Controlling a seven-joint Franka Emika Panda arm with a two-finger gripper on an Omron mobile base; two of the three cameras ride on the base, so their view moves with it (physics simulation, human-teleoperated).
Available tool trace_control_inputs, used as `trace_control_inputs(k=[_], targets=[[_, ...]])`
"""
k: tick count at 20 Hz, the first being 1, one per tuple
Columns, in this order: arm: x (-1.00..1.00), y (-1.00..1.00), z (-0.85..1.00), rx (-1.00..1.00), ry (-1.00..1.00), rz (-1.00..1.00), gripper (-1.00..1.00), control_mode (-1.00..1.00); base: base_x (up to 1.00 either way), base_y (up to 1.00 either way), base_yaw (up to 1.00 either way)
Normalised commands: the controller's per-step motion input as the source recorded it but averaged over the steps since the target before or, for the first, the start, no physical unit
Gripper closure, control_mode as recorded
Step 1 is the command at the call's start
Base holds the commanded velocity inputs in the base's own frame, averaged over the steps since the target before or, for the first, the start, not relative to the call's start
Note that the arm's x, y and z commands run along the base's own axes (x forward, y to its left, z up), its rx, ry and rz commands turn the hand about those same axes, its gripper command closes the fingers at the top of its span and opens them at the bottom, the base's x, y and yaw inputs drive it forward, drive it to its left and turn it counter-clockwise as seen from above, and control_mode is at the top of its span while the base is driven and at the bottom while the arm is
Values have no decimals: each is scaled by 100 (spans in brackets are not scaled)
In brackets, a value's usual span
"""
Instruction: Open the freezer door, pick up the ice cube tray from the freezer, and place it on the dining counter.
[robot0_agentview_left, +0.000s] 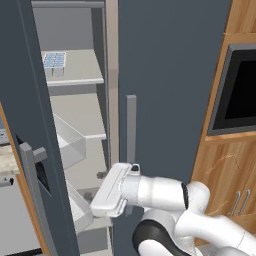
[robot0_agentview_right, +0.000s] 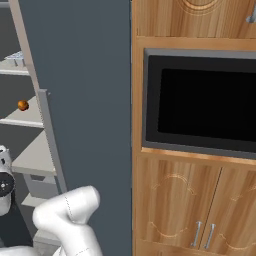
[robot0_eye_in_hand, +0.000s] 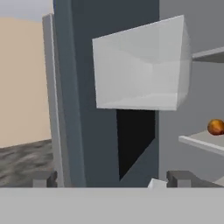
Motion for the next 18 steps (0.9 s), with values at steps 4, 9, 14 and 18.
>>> trace_control_inputs(k=[4,9,14,18], targets=[[13,26,-49,14,-8,7,-100,-100,0,0,0],[13,31,-36,10,-5,9,-100,-100,0,0,0],[19,27,-25,9,-4,11,-100,-100,0,0,0],[19,28,-18,8,-2,14,-100,-100,0,0,0]])
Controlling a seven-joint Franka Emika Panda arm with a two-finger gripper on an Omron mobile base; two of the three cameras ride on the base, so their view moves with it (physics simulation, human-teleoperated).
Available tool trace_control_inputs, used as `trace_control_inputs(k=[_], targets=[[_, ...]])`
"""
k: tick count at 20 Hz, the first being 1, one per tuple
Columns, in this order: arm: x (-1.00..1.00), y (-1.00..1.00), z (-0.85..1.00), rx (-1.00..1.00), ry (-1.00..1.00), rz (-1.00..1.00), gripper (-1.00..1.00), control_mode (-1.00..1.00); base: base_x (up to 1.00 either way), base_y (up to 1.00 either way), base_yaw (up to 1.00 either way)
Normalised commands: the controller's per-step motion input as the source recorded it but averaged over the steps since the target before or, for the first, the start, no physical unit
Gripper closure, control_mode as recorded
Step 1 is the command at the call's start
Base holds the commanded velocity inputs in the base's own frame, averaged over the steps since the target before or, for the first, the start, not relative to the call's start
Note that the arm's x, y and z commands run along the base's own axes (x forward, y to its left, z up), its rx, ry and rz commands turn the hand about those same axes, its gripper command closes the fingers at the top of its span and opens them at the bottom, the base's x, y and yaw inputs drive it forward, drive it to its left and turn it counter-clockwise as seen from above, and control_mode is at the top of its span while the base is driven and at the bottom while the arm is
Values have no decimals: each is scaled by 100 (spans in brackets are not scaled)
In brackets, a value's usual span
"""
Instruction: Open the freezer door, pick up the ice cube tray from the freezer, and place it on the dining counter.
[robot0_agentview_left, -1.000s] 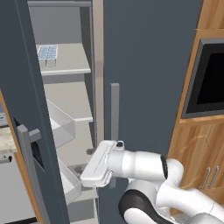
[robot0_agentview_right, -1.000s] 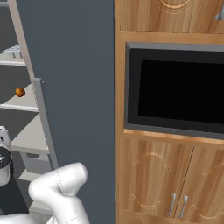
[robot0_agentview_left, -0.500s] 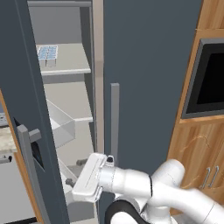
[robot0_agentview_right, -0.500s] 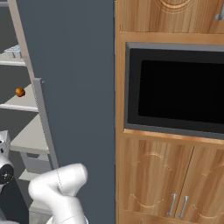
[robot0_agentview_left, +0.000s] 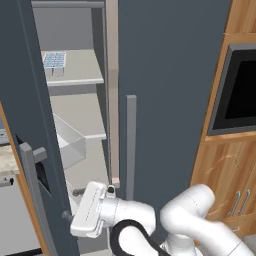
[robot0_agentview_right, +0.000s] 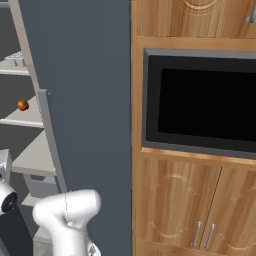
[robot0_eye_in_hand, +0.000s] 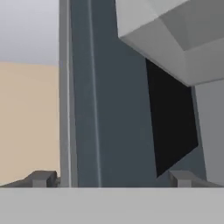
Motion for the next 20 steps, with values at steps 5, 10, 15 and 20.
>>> trace_control_inputs(k=[5,10,15,20], targets=[[21,43,-20,5,0,22,-100,-100,0,0,0],[8,52,-20,2,0,22,-100,-100,0,0,0],[0,68,-12,0,0,18,-100,-100,0,0,0],[0,32,-7,4,-2,7,-100,-100,0,0,0]])
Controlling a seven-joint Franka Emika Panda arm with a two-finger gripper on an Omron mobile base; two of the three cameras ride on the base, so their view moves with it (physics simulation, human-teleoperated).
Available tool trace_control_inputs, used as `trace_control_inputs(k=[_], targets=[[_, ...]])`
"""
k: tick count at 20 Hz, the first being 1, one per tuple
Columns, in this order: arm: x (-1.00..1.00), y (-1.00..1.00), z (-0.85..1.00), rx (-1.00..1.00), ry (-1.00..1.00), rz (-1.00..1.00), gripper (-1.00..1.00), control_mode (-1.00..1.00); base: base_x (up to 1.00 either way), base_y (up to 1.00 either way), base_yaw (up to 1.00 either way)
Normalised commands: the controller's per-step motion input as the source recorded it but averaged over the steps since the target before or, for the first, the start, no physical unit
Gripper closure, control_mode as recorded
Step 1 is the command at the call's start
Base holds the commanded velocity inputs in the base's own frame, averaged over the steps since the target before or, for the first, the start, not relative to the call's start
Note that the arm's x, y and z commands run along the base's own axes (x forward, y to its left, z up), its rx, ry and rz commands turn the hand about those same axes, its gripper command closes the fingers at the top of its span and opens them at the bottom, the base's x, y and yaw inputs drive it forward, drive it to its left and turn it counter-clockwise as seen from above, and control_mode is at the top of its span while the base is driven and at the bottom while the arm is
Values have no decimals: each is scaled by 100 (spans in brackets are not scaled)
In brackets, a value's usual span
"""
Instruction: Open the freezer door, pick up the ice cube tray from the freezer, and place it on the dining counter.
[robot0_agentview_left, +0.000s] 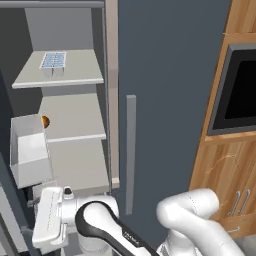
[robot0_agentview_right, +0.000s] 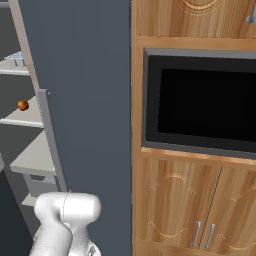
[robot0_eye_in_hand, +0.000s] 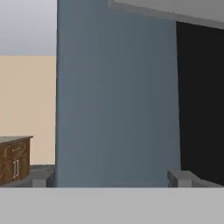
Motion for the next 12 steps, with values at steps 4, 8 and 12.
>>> trace_control_inputs(k=[4,8,12], targets=[[0,-68,8,27,-5,-2,-100,-100,0,0,0],[3,-84,36,30,0,0,-100,-100,0,0,0],[0,-91,58,10,1,-4,-100,-100,0,0,0]])
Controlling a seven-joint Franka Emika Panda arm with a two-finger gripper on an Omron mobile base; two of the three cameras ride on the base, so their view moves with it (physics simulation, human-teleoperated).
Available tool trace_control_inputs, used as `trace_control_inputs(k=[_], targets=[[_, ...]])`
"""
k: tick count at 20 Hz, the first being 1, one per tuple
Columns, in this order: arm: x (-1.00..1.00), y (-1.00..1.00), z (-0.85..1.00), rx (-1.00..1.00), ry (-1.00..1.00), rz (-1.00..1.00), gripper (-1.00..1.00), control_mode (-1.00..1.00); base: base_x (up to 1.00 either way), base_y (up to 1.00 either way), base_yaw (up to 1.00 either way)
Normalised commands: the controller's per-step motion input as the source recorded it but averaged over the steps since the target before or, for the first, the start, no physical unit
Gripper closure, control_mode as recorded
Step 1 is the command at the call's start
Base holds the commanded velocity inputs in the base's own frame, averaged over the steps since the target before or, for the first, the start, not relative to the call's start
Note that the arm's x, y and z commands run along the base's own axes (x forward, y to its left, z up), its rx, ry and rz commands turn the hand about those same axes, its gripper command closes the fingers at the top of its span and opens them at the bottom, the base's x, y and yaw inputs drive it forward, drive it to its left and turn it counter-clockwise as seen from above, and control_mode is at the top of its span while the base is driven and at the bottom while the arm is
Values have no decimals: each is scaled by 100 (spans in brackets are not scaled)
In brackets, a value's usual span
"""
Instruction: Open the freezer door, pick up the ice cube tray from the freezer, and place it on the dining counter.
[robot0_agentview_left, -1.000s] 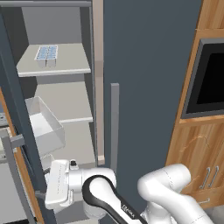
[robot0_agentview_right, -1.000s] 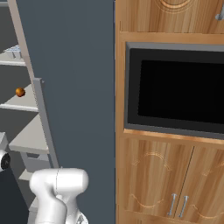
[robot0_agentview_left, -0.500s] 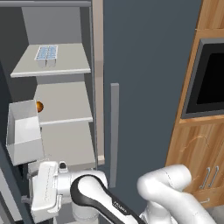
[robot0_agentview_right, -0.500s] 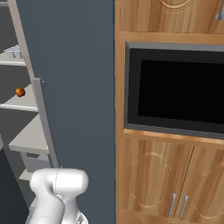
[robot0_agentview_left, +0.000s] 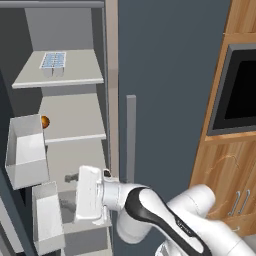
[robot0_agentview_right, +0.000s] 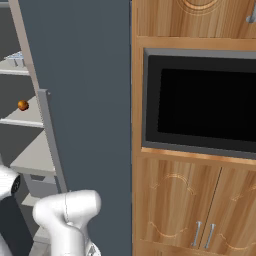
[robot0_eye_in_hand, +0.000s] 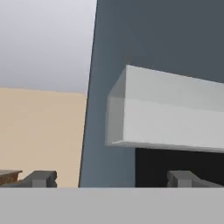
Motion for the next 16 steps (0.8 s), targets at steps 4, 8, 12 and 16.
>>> trace_control_inputs(k=[4,8,12,16], targets=[[0,-88,58,0,14,-16,-100,-100,0,0,0],[0,-89,67,0,29,-24,-100,-100,0,0,0],[0,-62,66,0,32,-30,-100,-100,0,0,0],[-5,-61,59,-1,33,-35,-100,-100,0,0,0]])
